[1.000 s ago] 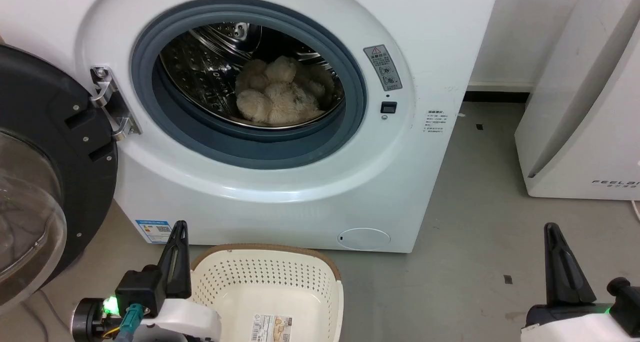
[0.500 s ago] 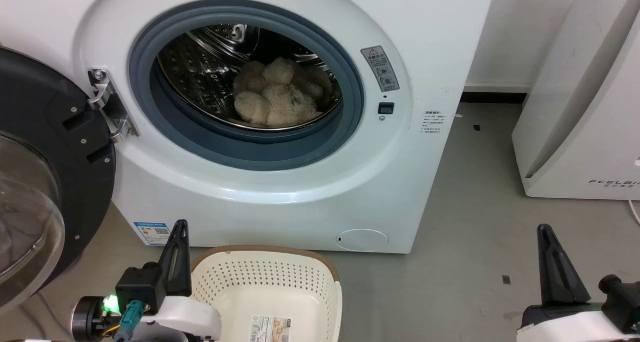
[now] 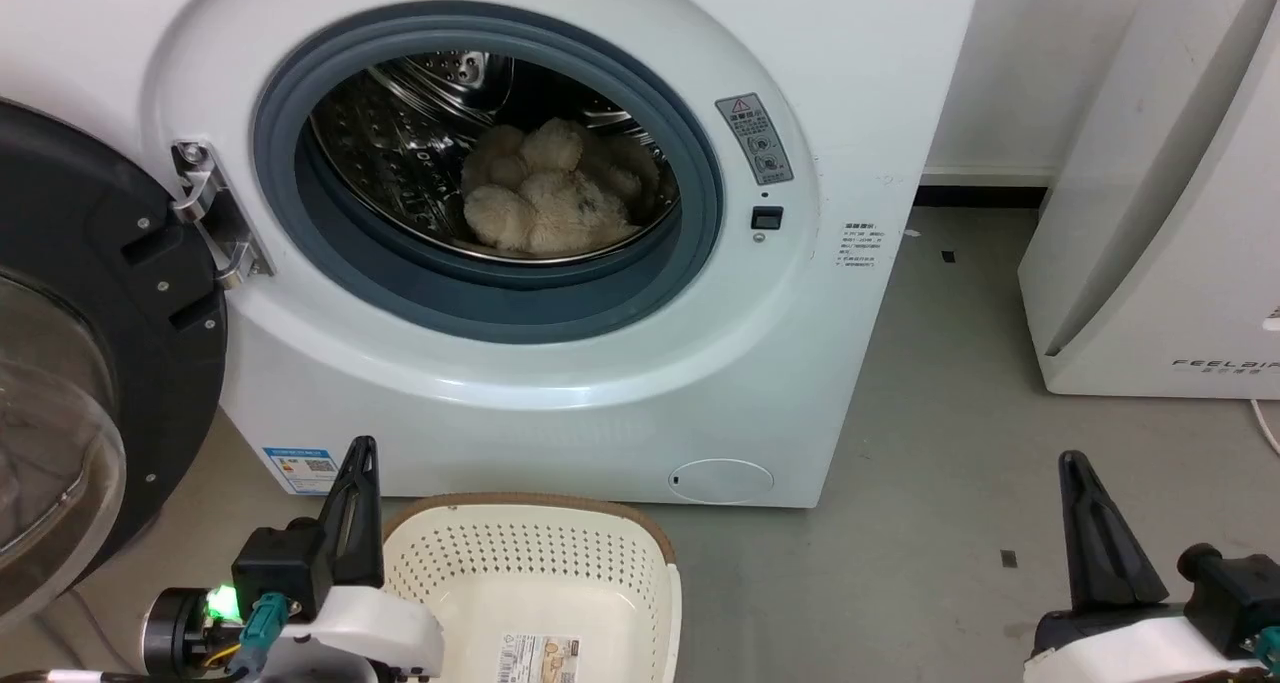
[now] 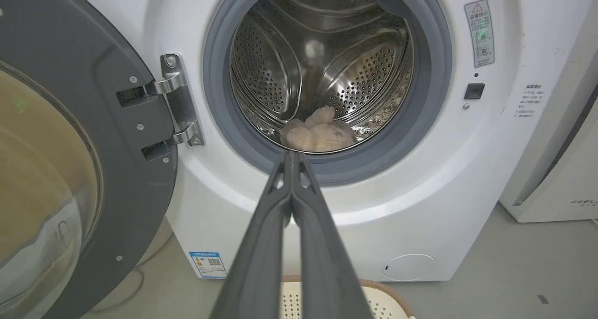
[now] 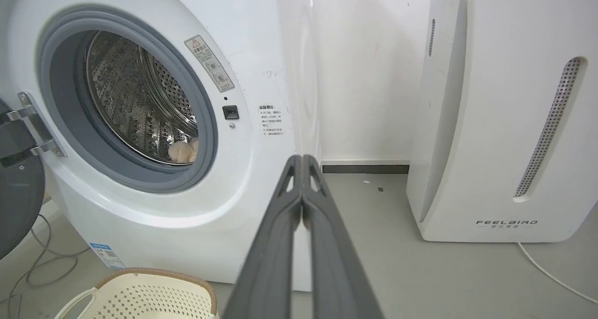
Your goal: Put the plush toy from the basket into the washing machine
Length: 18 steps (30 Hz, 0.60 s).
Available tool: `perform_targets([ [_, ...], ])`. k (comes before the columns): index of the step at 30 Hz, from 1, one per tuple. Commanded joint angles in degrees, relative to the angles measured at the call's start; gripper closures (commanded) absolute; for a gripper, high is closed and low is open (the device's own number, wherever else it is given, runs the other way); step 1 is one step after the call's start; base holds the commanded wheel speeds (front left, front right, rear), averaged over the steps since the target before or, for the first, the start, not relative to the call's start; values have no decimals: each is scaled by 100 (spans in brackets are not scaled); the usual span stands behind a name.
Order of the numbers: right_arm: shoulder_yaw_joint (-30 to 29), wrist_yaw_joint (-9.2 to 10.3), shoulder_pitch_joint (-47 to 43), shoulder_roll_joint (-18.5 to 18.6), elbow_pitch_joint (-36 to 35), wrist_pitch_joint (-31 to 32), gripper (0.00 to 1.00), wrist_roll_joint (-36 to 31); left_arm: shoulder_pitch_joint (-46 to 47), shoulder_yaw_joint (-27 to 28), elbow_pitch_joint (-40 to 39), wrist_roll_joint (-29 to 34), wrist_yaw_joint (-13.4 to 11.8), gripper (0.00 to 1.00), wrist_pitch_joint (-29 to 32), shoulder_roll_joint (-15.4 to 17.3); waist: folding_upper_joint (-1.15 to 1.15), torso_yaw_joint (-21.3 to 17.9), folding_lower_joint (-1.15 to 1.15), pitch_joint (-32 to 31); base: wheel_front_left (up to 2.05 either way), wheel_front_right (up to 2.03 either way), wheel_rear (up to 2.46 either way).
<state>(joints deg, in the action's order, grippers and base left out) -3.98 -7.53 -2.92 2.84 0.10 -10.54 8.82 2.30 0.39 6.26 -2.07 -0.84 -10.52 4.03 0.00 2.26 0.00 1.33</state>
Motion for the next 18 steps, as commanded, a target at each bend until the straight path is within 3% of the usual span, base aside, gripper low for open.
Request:
perform_targets([
  [1,24,1,75,1,-3,42,100,-63,-71,-9,-51,61,23,100,44,-27,0,-5,0,-3,0,0,0],
  [18,94,2,115,2,-5,230,100,-215,-101,-15,-158,88,35,100,232,-43,0,-46,0,-27,0,0,0],
])
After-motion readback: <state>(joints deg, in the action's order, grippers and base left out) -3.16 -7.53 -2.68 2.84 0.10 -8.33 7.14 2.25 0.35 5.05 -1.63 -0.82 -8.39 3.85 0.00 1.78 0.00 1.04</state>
